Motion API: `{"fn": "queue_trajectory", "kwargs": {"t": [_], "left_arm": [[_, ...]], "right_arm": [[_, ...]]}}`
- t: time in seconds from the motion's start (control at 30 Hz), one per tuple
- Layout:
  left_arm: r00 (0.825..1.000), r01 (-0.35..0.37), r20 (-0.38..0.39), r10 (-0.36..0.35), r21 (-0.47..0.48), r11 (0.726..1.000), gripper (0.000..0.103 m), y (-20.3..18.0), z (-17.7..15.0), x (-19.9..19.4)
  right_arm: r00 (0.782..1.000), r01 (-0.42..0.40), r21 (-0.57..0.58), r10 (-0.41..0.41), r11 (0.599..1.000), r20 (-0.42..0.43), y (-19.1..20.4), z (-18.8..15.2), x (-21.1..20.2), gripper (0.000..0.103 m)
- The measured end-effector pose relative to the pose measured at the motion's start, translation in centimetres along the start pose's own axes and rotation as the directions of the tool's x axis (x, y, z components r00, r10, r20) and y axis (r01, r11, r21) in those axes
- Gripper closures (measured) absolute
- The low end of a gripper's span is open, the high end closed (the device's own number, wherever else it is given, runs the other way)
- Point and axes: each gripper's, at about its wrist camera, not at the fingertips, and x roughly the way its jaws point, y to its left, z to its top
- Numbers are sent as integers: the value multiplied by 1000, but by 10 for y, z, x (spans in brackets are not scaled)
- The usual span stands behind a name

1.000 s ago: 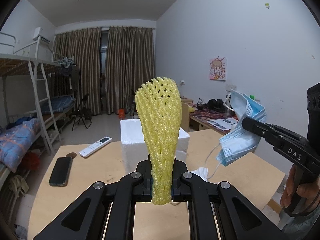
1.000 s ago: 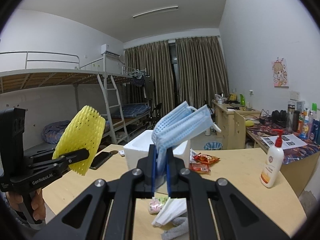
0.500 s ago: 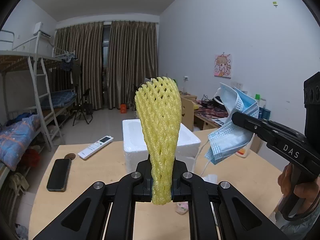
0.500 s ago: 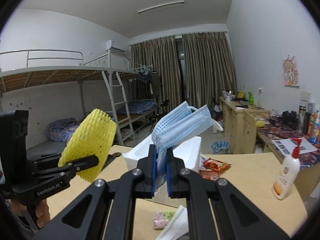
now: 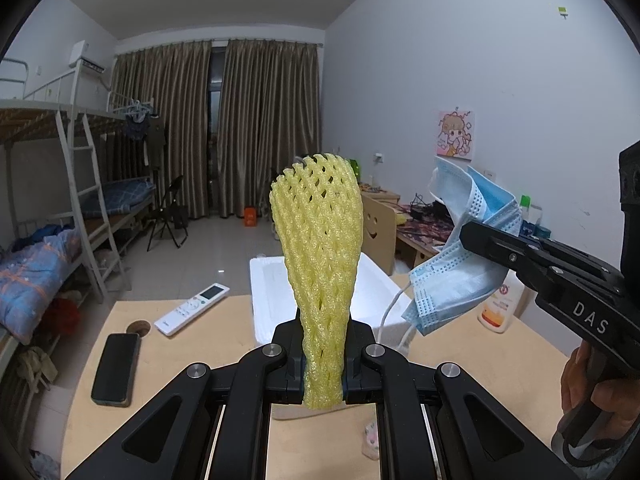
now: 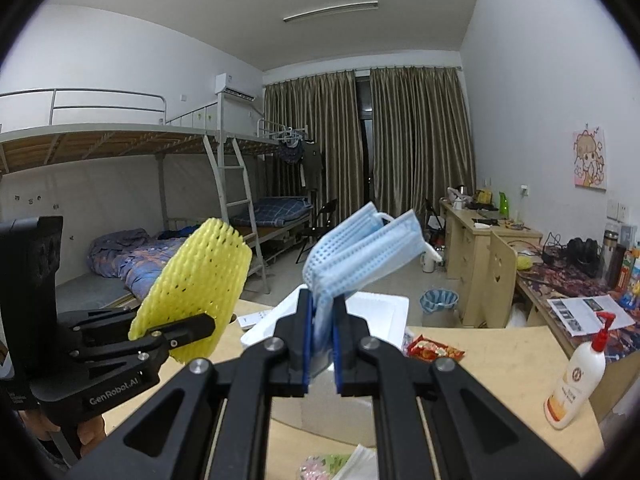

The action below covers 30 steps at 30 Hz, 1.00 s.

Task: Organize soft objects
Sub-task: 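Lift both held items and carry them over the white foam box, then open the left gripper to drop the yellow sleeve into the box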

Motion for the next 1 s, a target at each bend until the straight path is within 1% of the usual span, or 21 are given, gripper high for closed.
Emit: {"fn": "queue_trajectory", "kwargs": {"t": [0.37, 0.67, 0.87, 1.0], "left_arm": [[1000, -2, -26, 2, -10, 1000, 92, 8, 25, 37], [999, -5, -43, 4, -9, 1000, 92, 11, 32, 69], [995, 13, -97, -14, -6, 1000, 92, 14, 32, 99], [992, 32, -119, -33, -12, 999, 92, 15, 31, 116]], "right_arm": [[1000, 7, -8, -7, 1000, -15, -4, 9, 22, 92], [1000, 21, 3, -21, 1000, -21, -13, 16, 38, 92], [999, 29, 16, -29, 999, -17, -20, 17, 42, 92], [999, 34, 21, -34, 999, -16, -24, 19, 46, 92]]}}
